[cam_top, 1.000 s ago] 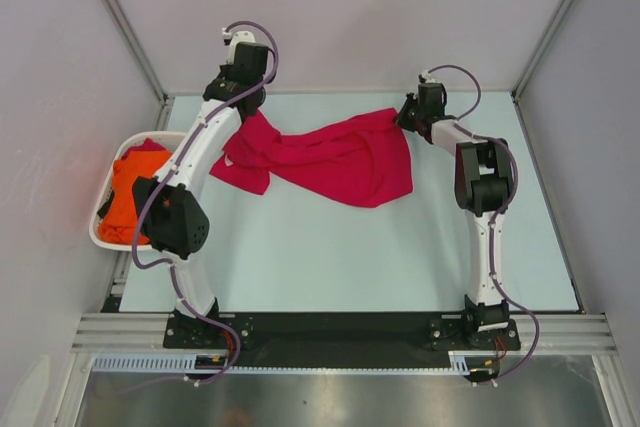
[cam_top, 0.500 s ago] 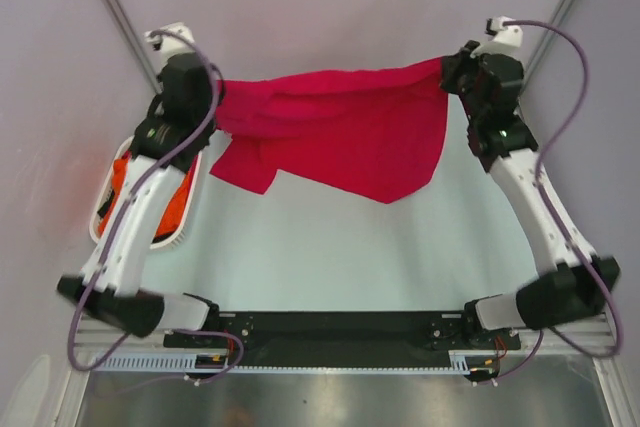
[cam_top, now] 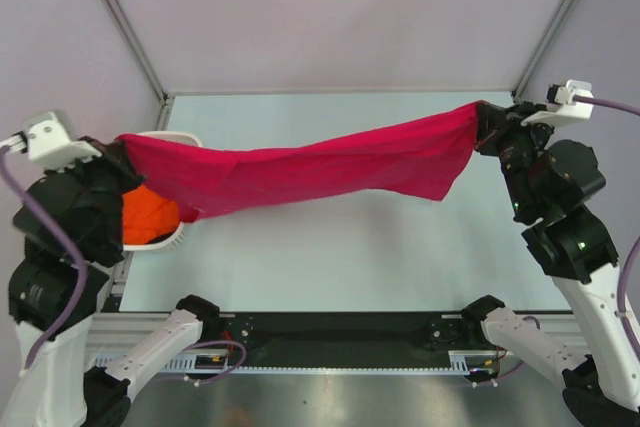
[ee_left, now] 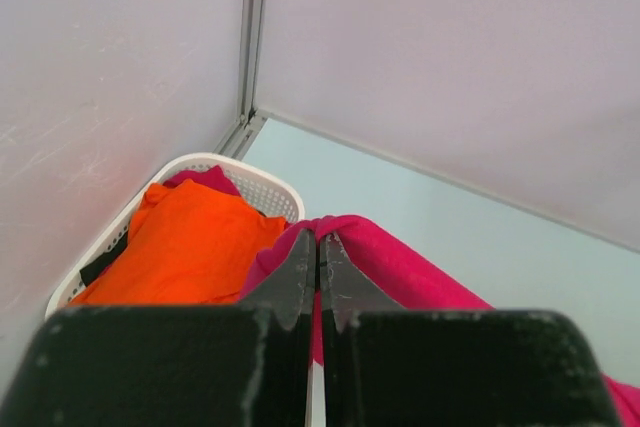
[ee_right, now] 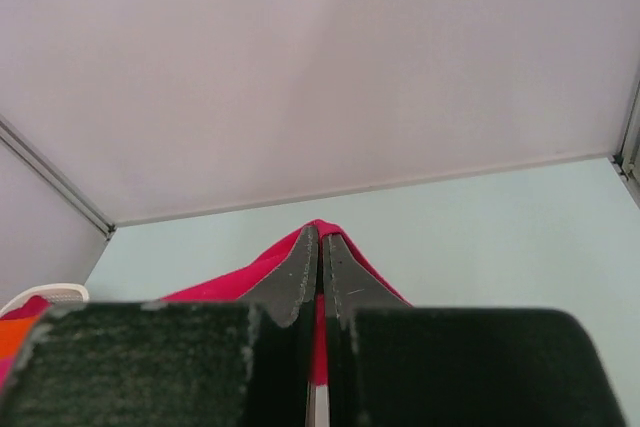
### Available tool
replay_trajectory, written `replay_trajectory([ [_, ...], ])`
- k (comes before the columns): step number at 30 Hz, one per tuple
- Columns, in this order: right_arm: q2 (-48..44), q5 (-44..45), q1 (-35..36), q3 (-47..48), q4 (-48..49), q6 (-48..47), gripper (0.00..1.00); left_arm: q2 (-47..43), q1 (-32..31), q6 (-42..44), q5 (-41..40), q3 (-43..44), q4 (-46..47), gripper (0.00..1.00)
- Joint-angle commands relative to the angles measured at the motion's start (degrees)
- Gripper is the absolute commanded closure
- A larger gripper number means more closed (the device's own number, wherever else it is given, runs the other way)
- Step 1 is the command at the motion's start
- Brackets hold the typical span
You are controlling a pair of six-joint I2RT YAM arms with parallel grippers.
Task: Fold and stack the t-shirts
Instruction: Flatten out the tshirt
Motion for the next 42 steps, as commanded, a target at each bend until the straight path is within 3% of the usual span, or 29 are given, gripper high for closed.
replay_trajectory([
  [1, -2.2, 3.9, 1.6, 1.3, -1.9, -1.3, 1.00, -0.2, -0.2, 2.1, 2.1, 8.4, -1.6, 1.00],
  [5, -2.5, 4.1, 2.7, 3.0, -1.5, -2.8, 1.00, 4.0, -0.2, 3.3, 6.8, 18.0, -1.9, 1.00],
  [14, -7.9, -1.3, 3.0, 4.4, -1.9, -5.5, 1.00, 2.1, -0.1, 4.5, 14.1, 23.2, -1.6, 0.99],
  [19, -7.8, -0.7, 3.0, 4.2, -1.7, -7.2, 1.00, 3.4, -0.1, 5.1, 13.7, 23.9, -1.5, 1.00],
  [22, -5.5, 3.0, 2.9, 1.8, 0.9, -9.1, 1.00, 7.4, -0.1, 6.5, 10.3, 17.7, 2.2, 1.00],
  [26, 1.9, 7.3, 2.6, -3.4, 5.9, -11.7, 0.99, 13.9, -0.1, 6.6, 8.3, 10.2, 9.0, 1.00],
  [32, 13.2, 2.7, -6.0, -9.1, 15.8, -7.6, 0.99, 30.0, 2.9, 2.8, 10.8, 5.4, 16.8, 1.00],
  [36, 25.2, 1.8, -9.4, -10.0, 24.3, -6.8, 0.99, 42.5, 5.1, 1.3, 10.0, 5.6, 20.3, 1.00],
  [42, 47.4, 2.4, -11.2, -2.9, 30.4, -10.5, 0.98, 61.5, 7.9, -1.5, 11.5, 13.9, 20.4, 1.00],
])
